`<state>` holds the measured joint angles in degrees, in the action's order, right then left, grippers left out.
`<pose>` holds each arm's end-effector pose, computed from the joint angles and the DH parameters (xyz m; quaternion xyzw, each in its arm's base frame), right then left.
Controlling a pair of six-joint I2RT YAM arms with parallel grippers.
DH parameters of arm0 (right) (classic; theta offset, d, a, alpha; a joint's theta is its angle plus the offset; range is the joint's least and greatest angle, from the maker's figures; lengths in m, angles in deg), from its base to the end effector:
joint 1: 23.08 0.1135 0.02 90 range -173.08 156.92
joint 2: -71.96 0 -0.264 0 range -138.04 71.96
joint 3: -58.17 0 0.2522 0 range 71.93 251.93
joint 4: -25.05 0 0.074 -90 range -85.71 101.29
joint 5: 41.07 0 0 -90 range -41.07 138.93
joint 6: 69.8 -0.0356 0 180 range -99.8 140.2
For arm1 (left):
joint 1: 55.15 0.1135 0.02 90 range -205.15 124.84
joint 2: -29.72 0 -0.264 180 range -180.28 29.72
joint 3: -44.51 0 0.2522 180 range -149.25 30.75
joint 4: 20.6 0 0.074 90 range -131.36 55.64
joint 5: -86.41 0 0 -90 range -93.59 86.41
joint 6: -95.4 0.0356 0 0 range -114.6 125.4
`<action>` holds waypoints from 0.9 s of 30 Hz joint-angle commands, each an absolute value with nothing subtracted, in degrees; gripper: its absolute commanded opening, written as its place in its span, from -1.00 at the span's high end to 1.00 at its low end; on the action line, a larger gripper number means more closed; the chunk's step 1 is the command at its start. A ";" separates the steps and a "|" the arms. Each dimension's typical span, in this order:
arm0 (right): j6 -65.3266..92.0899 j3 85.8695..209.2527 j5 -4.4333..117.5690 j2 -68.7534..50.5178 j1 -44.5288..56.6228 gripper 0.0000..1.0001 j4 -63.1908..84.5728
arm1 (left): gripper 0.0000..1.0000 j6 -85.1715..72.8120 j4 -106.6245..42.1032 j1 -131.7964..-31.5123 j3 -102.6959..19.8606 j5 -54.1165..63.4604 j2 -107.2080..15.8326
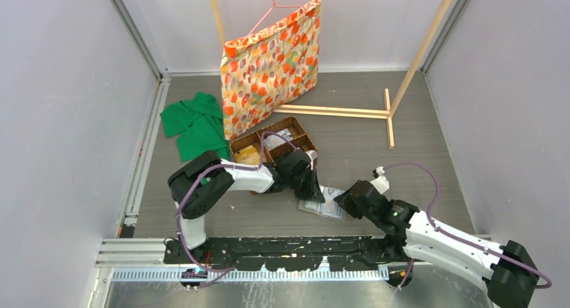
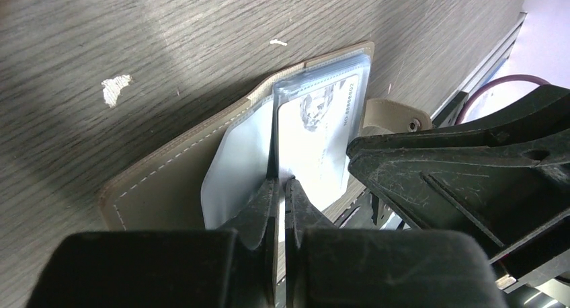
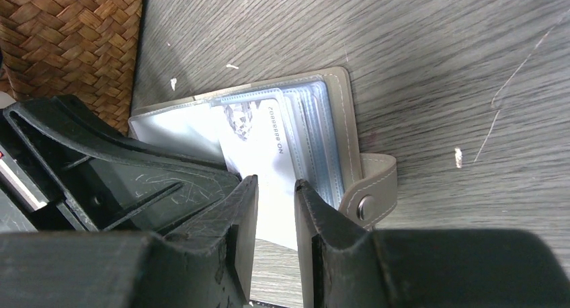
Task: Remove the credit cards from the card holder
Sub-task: Remove the credit card from the card holder.
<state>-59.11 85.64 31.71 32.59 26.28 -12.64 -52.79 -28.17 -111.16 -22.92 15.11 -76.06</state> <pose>0.0944 0.0938 0.1467 0.2897 0.8830 0.2469 0.2745 0.1943 -0.3086 0.1337 0.0436 0.9156 -0.3927 0.0747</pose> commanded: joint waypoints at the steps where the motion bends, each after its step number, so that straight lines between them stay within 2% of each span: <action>1: -59.93 83.78 31.52 32.45 26.37 0.36 -16.40 | 0.99 -52.52 -26.17 -110.23 -20.54 14.64 -75.50; 27: -61.98 81.24 30.75 32.29 26.40 0.41 -18.63 | 0.99 -51.31 -25.25 -108.15 -15.38 15.19 -73.07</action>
<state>-62.43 84.18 31.67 32.78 26.28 -10.49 -52.90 -22.16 -109.00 -17.34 17.03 -74.18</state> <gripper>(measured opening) 0.296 0.018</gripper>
